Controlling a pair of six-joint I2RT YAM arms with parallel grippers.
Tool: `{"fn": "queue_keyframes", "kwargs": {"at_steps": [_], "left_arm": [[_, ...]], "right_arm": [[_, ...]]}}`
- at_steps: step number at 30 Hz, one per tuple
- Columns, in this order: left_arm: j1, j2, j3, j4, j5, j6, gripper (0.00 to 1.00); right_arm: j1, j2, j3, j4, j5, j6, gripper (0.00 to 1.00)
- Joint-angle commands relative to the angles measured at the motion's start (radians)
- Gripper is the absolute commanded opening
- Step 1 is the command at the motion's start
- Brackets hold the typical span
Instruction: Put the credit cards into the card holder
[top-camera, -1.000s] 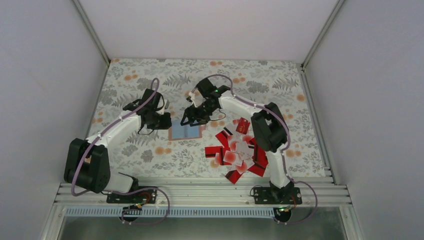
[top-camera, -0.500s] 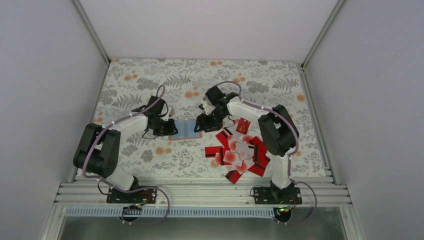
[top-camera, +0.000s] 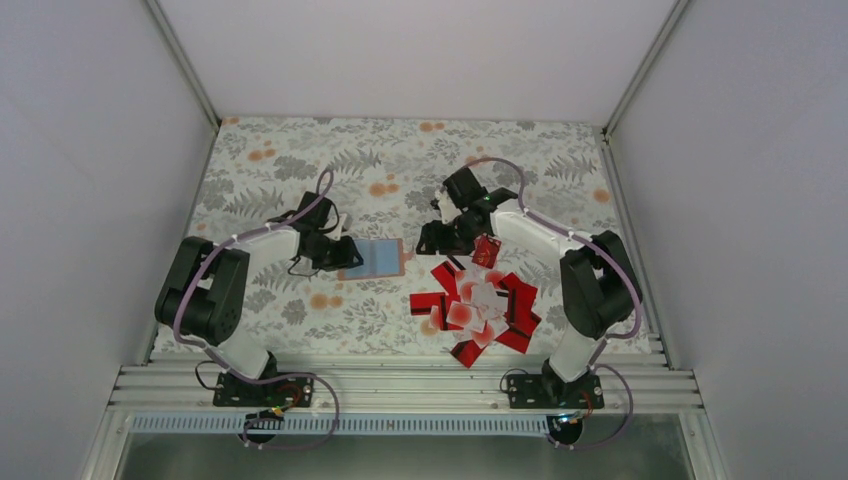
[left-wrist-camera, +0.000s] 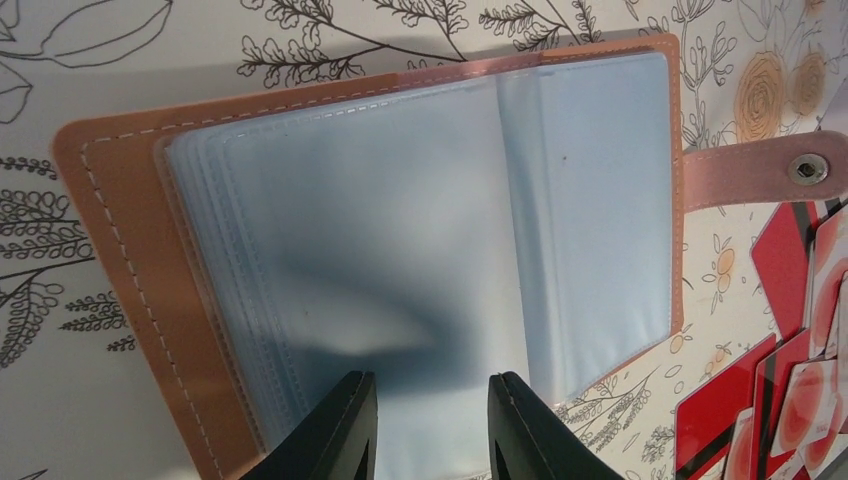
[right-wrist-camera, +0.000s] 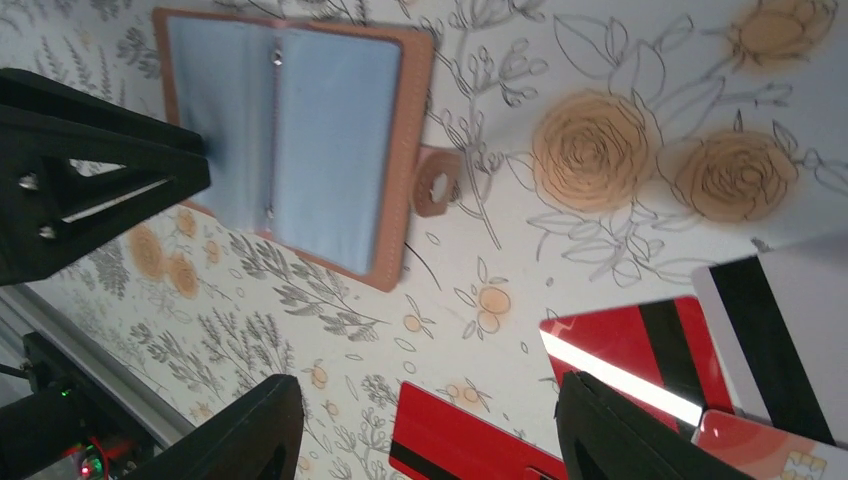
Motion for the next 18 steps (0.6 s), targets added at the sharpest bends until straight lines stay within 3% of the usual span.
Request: {"fn": "queue_keyframes", "kwargs": {"at_steps": [1, 11, 18], "left_arm": [[0.001, 0.024, 0.015, 0.020, 0.015, -0.009, 0.30], [-0.002, -0.053, 0.075, -0.089, -0.133, 0.009, 0.38], [-0.004, -0.028, 0.040, -0.034, -0.080, 0.004, 0.39]], "right_arm": [[-0.008, -0.035, -0.034, 0.024, 0.011, 0.016, 0.65], [-0.012, -0.029, -0.034, 0.034, -0.023, 0.012, 0.65], [-0.012, 0.008, -0.015, 0.049, -0.070, 0.011, 0.65]]}}
